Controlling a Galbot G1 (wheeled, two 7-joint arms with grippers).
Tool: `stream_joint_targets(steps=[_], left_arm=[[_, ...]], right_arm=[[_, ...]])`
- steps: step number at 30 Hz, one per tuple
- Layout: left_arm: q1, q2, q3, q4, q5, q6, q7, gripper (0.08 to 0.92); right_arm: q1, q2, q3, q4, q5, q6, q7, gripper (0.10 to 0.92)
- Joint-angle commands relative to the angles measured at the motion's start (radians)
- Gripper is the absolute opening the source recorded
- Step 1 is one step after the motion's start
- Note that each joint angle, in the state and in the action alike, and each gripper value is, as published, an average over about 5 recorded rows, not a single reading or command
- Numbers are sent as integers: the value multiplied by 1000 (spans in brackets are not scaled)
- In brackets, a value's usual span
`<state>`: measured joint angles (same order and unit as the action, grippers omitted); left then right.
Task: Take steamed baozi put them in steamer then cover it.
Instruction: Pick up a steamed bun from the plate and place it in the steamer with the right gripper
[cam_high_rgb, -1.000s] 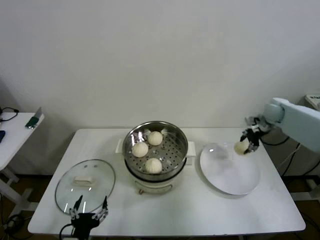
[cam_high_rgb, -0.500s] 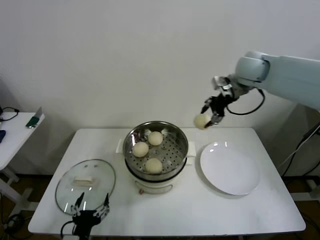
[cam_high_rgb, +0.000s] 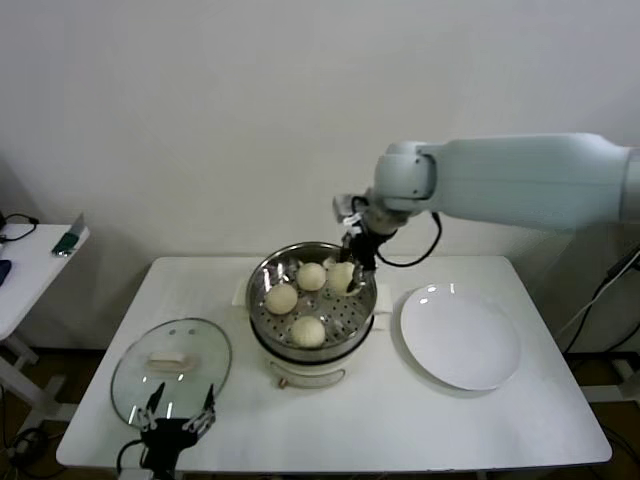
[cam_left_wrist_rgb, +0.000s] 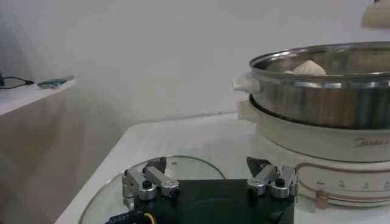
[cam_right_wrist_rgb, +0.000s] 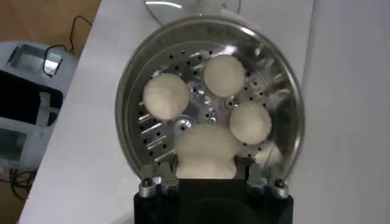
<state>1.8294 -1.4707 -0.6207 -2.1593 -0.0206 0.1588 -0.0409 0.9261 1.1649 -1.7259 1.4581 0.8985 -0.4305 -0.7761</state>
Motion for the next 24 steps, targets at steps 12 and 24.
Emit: stream_joint_targets(steps=[12, 24], left_arm=[[-3, -3, 1, 8, -3, 1, 0, 823], [1, -2, -1, 0, -4, 1, 0, 823]], right_arm=[[-196, 77, 2, -110, -66, -65, 128, 645], [-156, 39, 21, -105, -65, -5, 80, 785]])
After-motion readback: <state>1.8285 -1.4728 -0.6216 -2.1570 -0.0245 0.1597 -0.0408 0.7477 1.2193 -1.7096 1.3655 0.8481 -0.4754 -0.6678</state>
